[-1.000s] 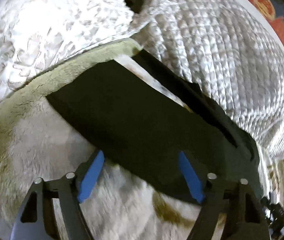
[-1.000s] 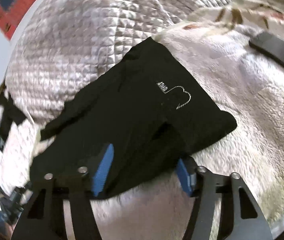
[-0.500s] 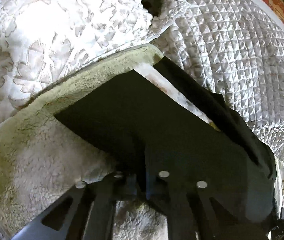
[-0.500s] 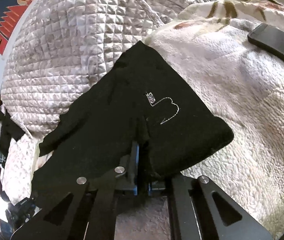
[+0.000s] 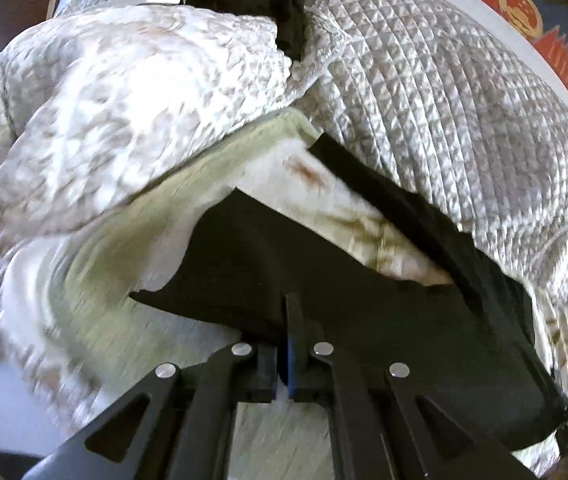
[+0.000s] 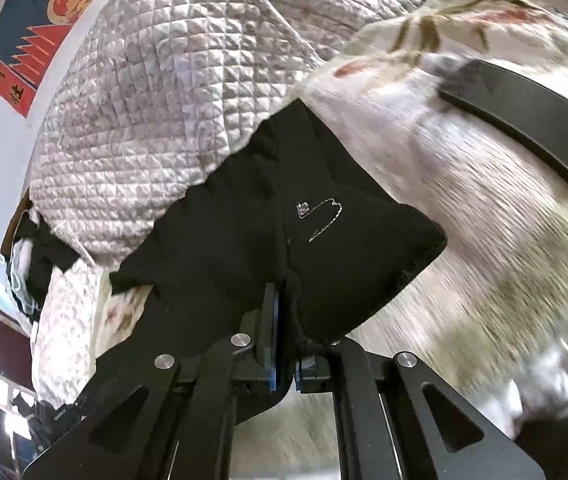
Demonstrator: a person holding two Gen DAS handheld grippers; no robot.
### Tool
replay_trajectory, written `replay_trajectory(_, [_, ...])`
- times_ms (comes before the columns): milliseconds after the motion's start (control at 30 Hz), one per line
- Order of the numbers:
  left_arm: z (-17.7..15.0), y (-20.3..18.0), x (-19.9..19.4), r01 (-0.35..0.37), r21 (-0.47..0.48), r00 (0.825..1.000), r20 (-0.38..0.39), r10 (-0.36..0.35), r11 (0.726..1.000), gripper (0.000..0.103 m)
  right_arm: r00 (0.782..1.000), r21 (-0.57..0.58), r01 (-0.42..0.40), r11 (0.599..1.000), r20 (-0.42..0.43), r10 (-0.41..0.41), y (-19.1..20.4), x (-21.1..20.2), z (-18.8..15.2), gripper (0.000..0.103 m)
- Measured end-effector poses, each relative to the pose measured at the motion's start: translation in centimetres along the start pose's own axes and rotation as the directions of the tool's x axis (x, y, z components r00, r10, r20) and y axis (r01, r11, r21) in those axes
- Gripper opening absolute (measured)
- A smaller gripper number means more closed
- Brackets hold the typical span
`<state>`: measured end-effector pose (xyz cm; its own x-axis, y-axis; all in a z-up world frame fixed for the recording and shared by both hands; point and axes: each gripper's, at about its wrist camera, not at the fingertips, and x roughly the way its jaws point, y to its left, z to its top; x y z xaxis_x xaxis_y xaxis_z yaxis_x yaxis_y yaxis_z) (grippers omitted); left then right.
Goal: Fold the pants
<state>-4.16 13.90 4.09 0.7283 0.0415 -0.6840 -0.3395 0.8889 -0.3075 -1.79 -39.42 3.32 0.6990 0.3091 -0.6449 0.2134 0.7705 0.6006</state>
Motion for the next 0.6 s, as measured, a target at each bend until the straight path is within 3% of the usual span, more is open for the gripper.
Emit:
replay_trajectory(133, [-2.4, 0.5, 0.7, -0.033, 0.022, 0.997, -0.067, 0.034, 0.999, 0.004, 0.998, 0.029, 0.043, 0.999, -0.048, -0.042, -1.9, 0.5, -1.1, 0.004])
replay_trajectory(300, [-2.7, 0.5, 0.3, -0.032, 0.013, 0.997, -0.076, 0.033, 0.999, 0.005, 0.994, 0.024, 0.071, 0.997, -0.088, -0.068, -2.3, 1.1, -1.6, 0.007])
replay_trajectory(367, [-2.7, 0.5, -0.2, -0.068, 0.017, 0.994, -0.083, 0.069, 0.998, 0.009, 0.992, 0.044, 0.1, 0.994, -0.08, -0.096, -2.4, 0.3, -1.5, 0.03])
replay_trajectory(500, [-2.2, 1.3, -2.3, -0.131, 0.003, 0.991, -0.032, 0.131, 0.991, 0.015, 0.978, 0.031, 0.204, 0.978, 0.041, -0.205, -2.2, -3.3, -1.0, 0.035])
replay_trajectory(600, [-1.0, 1.8, -3.5, -0.209, -0.004, 0.977, 0.048, 0.209, 0.978, 0.019, 0.96, 0.003, 0.249, 0.968, 0.133, -0.248, -1.7, -4.8, -0.3, 0.035])
